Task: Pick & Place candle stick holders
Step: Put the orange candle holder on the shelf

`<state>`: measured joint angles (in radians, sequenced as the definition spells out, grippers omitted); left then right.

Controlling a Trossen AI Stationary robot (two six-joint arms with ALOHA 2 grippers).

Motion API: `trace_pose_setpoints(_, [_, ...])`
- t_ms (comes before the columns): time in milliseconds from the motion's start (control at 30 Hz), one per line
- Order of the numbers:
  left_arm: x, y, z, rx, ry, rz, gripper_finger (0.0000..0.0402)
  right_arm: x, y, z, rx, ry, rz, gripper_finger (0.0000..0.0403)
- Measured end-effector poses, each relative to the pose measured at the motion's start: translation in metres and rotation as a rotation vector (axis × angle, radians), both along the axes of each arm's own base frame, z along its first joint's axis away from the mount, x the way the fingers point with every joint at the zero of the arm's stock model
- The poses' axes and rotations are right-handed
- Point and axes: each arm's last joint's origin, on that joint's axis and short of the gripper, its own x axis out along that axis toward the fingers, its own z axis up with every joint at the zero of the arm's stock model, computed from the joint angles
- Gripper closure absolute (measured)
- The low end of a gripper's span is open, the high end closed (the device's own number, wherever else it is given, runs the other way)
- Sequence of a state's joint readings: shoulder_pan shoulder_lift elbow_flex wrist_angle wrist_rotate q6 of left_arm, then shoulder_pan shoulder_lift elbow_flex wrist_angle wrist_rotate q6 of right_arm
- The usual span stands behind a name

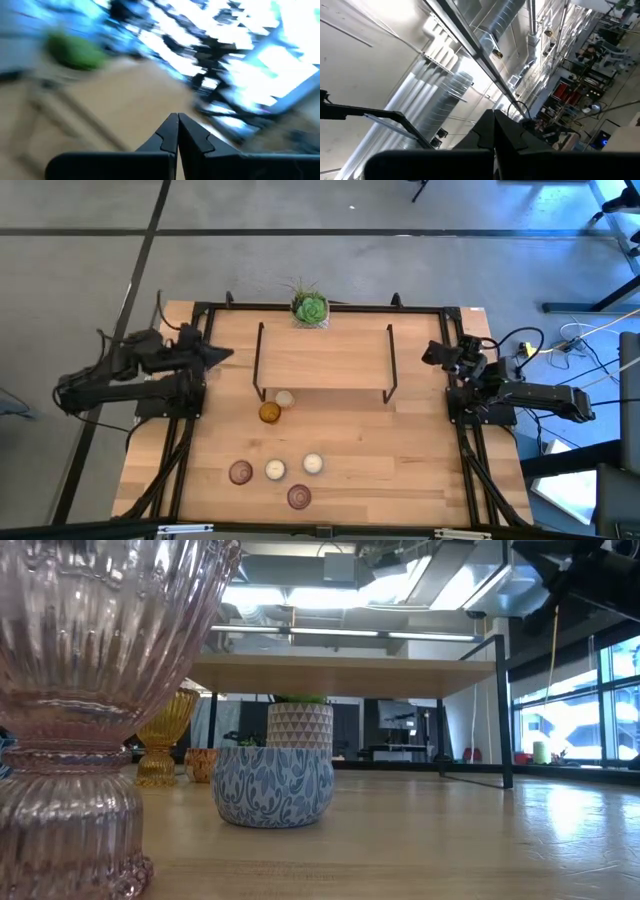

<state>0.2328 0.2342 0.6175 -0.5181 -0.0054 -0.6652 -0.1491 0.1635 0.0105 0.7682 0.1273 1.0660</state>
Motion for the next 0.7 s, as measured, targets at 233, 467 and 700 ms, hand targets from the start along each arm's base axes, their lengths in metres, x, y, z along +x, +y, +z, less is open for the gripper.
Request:
trace_pose_setpoints(233, [0.009, -0.015, 0.010, -0.345, -0.125, -0.428, 0.0400, -0.002, 0.002, 0.016, -0.054, -0.015, 0.048, 0.0402])
trace_pose_setpoints(467, [0.033, -0.025, 0.014, -0.375, -0.459, -0.513, 0.0400, -0.003, 0.006, 0.049, -0.158, -0.049, 0.100, 0.0402])
trace_pose_setpoints(700, [0.076, -0.048, 0.017, -0.350, -0.659, -0.505, 0.0400, -0.004, 0.013, 0.079, -0.233, -0.091, 0.258, 0.0402])
